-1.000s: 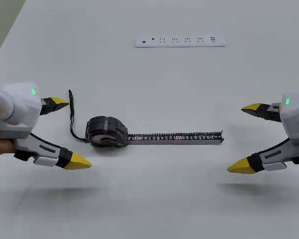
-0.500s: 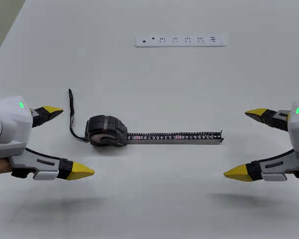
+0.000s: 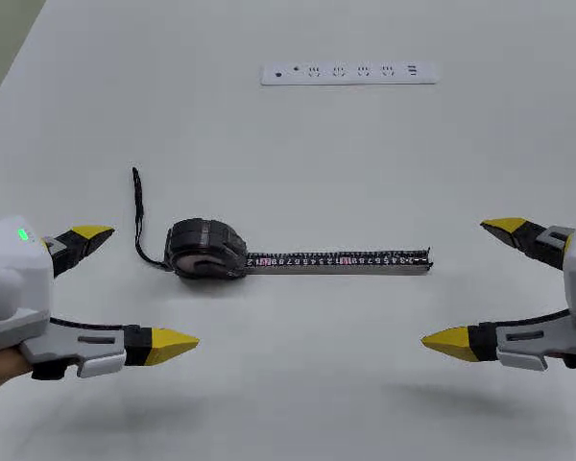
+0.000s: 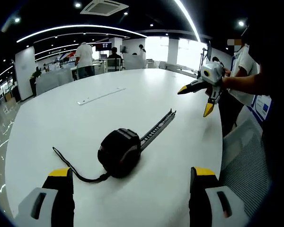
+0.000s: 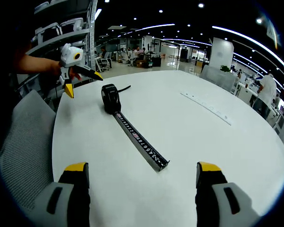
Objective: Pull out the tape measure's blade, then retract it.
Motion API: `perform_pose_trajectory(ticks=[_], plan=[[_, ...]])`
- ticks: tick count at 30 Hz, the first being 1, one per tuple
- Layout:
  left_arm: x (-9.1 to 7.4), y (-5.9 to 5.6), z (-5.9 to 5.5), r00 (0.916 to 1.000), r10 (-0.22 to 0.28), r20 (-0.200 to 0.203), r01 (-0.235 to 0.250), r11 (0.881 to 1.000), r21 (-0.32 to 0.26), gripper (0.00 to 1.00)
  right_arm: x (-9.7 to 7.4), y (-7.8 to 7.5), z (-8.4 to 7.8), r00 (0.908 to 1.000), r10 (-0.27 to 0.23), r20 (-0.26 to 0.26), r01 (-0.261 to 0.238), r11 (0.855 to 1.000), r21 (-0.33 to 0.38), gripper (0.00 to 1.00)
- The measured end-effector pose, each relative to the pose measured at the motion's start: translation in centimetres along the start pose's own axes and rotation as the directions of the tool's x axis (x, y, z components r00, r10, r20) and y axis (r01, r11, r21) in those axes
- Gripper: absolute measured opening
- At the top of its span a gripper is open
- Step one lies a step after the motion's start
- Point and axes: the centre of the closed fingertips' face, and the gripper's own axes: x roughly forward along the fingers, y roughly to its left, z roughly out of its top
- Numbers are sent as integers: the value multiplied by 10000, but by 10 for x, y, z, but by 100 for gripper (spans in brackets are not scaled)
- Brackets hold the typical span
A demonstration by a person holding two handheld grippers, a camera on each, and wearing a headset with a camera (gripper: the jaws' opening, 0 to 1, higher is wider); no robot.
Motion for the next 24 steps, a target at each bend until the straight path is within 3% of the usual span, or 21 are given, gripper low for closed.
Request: perform_pose_trajectory(ticks=[10, 18, 24], plan=[[2, -20, 3, 9958, 751, 528, -724, 9961, -508, 100, -2, 18, 3, 9973, -662, 331, 645, 9967, 500, 96], [2, -36, 4, 9923, 1091, 586, -1038, 9908, -864, 100, -6, 26, 8, 9917, -1176, 517, 1126, 9895, 903, 95], [-2, -46, 11, 9813, 1681, 933, -1546, 9785, -1364, 100, -9, 31, 17, 9802, -1798, 832, 1649, 9732, 1600, 95]])
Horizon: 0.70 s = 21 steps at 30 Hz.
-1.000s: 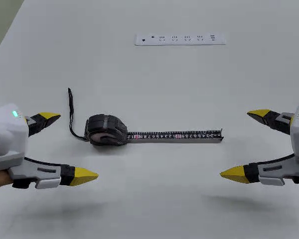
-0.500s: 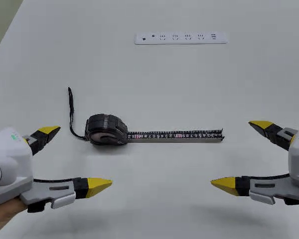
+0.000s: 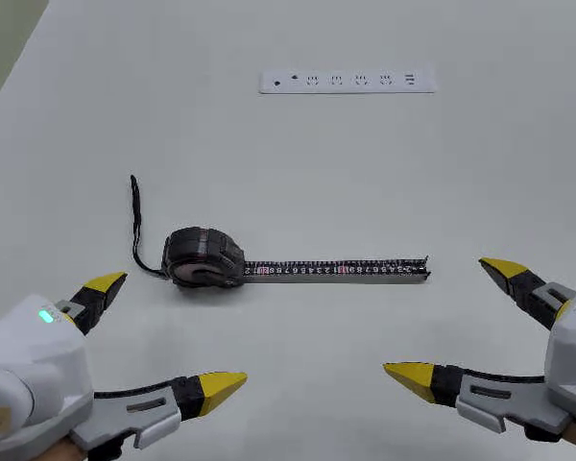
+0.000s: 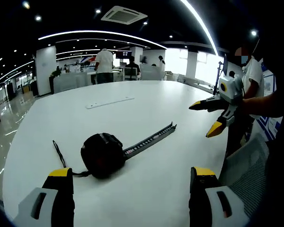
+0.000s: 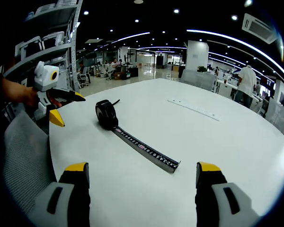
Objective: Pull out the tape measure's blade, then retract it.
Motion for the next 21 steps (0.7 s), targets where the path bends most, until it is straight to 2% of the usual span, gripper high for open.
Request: perform_pose_trajectory(ticks=[3, 8, 12, 19, 20, 21], plan=[[-2, 0, 0, 9992, 395, 83, -395, 9992, -53, 100, -1, 6, -2, 9998, -182, -35, 182, 9998, 83, 96], [-6, 5, -2, 9947, 1002, 237, -989, 9938, -506, 100, -3, 14, -2, 9994, -345, 14, 344, 9984, 442, 96], [-6, 2, -5, 9942, 1061, 156, -1047, 9919, -721, 100, -4, 20, -3, 9990, -453, 13, 452, 9972, 603, 95], [-7, 1, -5, 9938, 1103, 148, -1089, 9914, -727, 100, -3, 21, -3, 9989, -471, 0, 470, 9969, 630, 95], [-10, 0, -6, 9849, 1721, 179, -1691, 9794, -1102, 100, -4, 22, -3, 9951, -987, -45, 986, 9902, 984, 95], [-10, 0, -6, 9838, 1780, 203, -1742, 9767, -1251, 100, -4, 23, -4, 9946, -1037, -52, 1037, 9894, 1021, 94]])
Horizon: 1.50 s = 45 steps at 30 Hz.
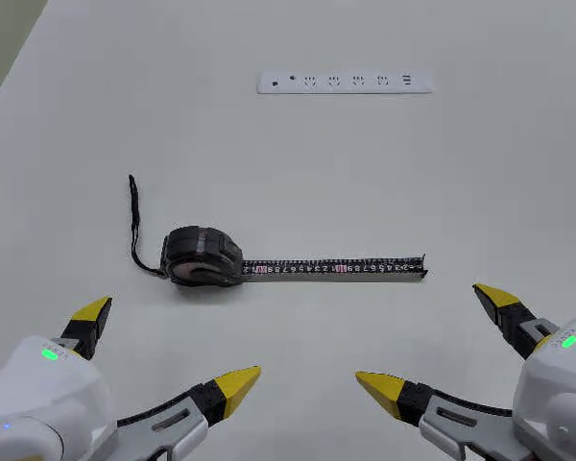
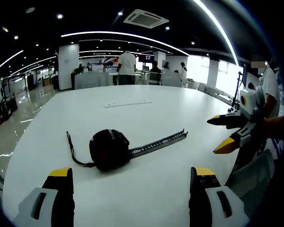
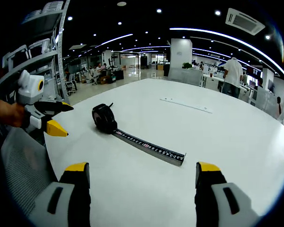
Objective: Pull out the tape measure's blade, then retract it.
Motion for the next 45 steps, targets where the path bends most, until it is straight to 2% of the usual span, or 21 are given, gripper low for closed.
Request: perform_pose_trajectory(ticks=[8, 12, 16, 26, 35, 37, 42, 45], plan=[[1, -3, 1, 10000, 61, 47, -61, 10000, -1, 99, 2, 8, 0, 10000, 26, -18, -26, 9998, 196, 94], [2, 0, 2, 9998, 185, 64, -185, 9998, -42, 99, 2, 7, -1, 10000, 37, -76, -36, 9999, 143, 94], [1, 5, 0, 9987, 513, -7, -513, 9987, -69, 99, 1, 6, -2, 9999, 6, -130, -4, 9999, 167, 94], [1, 8, -1, 9972, 737, -98, -737, 9973, -44, 100, 2, 6, -4, 9999, 67, -128, -64, 9997, 245, 94], [5, 6, 2, 9967, 791, -160, -790, 9968, 83, 100, 1, 5, -4, 9994, 323, -118, -317, 9983, 484, 93], [6, 6, 4, 9964, 836, -112, -836, 9965, 55, 100, 0, 3, -2, 9991, 427, 10, -426, 9956, 829, 92], [13, 6, 8, 9965, 834, -106, -833, 9965, 97, 100, 1, -1, -5, 9983, 562, -124, -553, 9964, 641, 90], [17, 6, 9, 9958, 902, -143, -900, 9958, 138, 100, 1, -4, -6, 9972, 730, -175, -715, 9944, 776, 90]])
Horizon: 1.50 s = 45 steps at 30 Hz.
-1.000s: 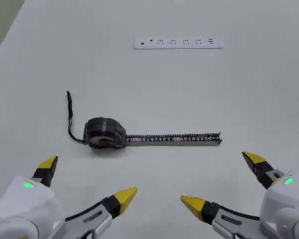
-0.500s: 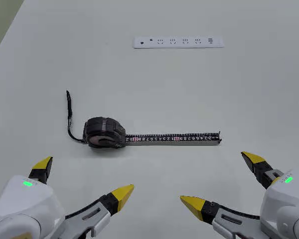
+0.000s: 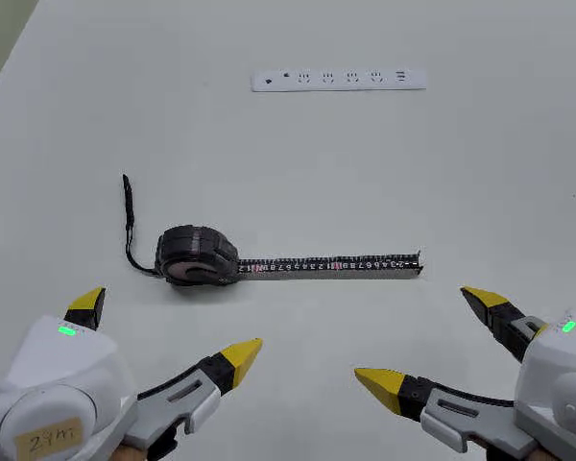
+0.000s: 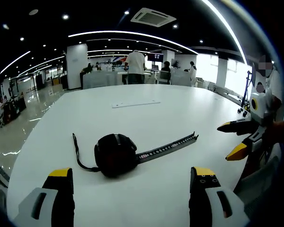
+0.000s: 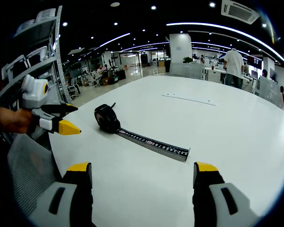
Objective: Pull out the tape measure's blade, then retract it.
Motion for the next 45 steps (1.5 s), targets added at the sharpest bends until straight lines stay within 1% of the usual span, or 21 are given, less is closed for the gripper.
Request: perform_pose_trajectory(ticks=[4, 7, 11, 16, 21, 22, 26, 28, 31, 35, 37, 38, 41, 42, 45], plan=[[3, 1, 0, 10000, 38, -48, -38, 9999, 108, 100, 1, -4, -2, 9999, 62, -87, -63, 9999, -104, 89], [5, 3, 1, 9999, 107, -72, -107, 9999, 36, 100, 3, -7, -5, 9994, 233, -249, -240, 9993, -280, 88], [8, 6, 2, 9998, 181, -83, -181, 9998, -5, 100, 5, -13, -8, 9990, 305, -316, -320, 9984, -463, 88], [13, 10, 4, 9995, 307, -93, -309, 9994, -163, 100, 10, -22, -12, 9973, 499, -541, -539, 9957, -751, 87], [19, 13, 6, 9990, 436, -112, -439, 9986, -280, 100, 14, -29, -11, 9945, 822, -642, -884, 9910, -1005, 84], [20, 13, 6, 9989, 448, -132, -452, 9985, -313, 100, 15, -32, -12, 9941, 869, -652, -940, 9889, -1154, 83], [24, 16, 8, 9982, 589, -122, -593, 9974, -420, 100, 16, -36, -13, 9906, 1077, -837, -1189, 9826, -1429, 81], [27, 17, 8, 9977, 661, -112, -666, 9967, -462, 100, 18, -38, -15, 9881, 1193, -971, -1342, 9772, -1646, 79], [32, 19, 8, 9974, 713, -133, -720, 9959, -554, 99, 20, -39, -15, 9843, 1425, -1039, -1609, 9670, -1975, 77], [36, 21, 7, 9962, 861, -160, -870, 9942, -638, 98, 24, -44, -15, 9804, 1592, -1165, -1826, 9555, -2316, 75], [38, 23, 9, 9953, 965, -74, -968, 9920, -804, 97, 25, -47, -15, 9773, 1695, -1267, -1981, 9436, -2652, 74], [38, 24, 9, 9951, 982, -72, -985, 9918, -812, 97, 26, -47, -15, 9769, 1707, -1287, -2002, 9416, -2707, 74], [44, 24, 10, 9943, 1066, -75, -1068, 9904, -873, 96, 27, -48, -15, 9705, 1874, -1516, -2261, 9261, -3022, 73], [45, 25, 11, 9941, 1084, -90, -1087, 9901, -892, 96, 28, -48, -15, 9677, 1978, -1562, -2386, 9188, -3145, 72], [49, 25, 11, 9938, 1112, -94, -1116, 9898, -890, 95, 30, -50, -14, 9633, 2127, -1635, -2566, 9085, -3300, 70]])
